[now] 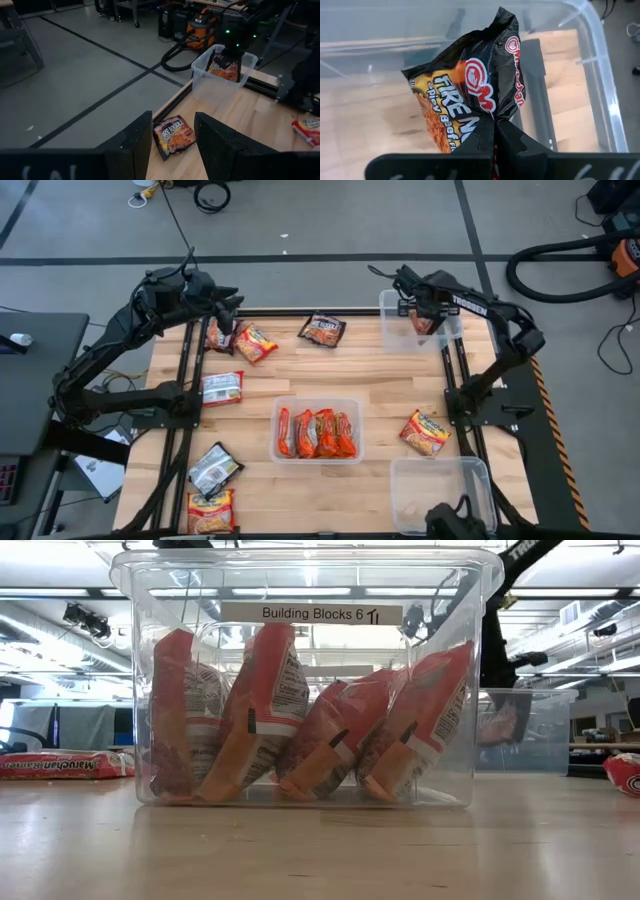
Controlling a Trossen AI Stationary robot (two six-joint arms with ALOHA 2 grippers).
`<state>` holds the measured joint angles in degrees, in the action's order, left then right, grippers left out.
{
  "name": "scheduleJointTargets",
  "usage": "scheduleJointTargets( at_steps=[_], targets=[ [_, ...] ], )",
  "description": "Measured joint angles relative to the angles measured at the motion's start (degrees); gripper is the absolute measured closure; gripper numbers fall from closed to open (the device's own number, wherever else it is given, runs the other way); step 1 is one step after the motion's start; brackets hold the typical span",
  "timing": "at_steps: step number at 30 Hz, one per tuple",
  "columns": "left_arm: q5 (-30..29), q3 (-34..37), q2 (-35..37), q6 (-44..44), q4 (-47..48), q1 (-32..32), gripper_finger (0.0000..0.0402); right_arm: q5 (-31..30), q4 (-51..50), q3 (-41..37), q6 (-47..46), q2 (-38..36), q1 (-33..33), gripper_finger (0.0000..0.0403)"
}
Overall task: Sort Maruchan noodles
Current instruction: Put the black noodle pack into the top transparent bin
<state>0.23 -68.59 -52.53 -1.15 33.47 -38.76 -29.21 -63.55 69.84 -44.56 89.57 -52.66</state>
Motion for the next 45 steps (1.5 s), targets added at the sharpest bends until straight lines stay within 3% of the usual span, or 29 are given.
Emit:
scheduleJointTargets(
  at_steps=[12,21,29,33,39,45],
  targets=[
    [0.02,0.02,0.0,0.35,1.92,-0.01,0.0251,-2.11,1.98,0.02,-0.14,0.34,-1.25,0.0398],
    [0.02,0.02,0.0,0.36,2.22,-0.01,0.0251,-10.8,0.37,0.02,-2.81,0.32,4.72,0.0398],
    [0.03,0.02,0.0,1.05,2.4,-0.02,0.0251,-9.55,1.96,0.02,-4.54,0.32,8.46,0.0398],
    [0.04,0.02,0.0,1.03,2.4,0.0,0.0251,-4.12,3.59,0.22,-4.12,0.31,8.41,0.0397],
    [0.04,0.02,0.0,0.44,2.4,-0.01,0.0251,8.66,11.79,0.26,-2.07,0.27,9.77,0.0395],
    [0.04,0.02,0.0,0.33,2.84,0.0,0.0251,15.49,12.99,0.26,-4.2,0.27,9.94,0.0395]
  ],
)
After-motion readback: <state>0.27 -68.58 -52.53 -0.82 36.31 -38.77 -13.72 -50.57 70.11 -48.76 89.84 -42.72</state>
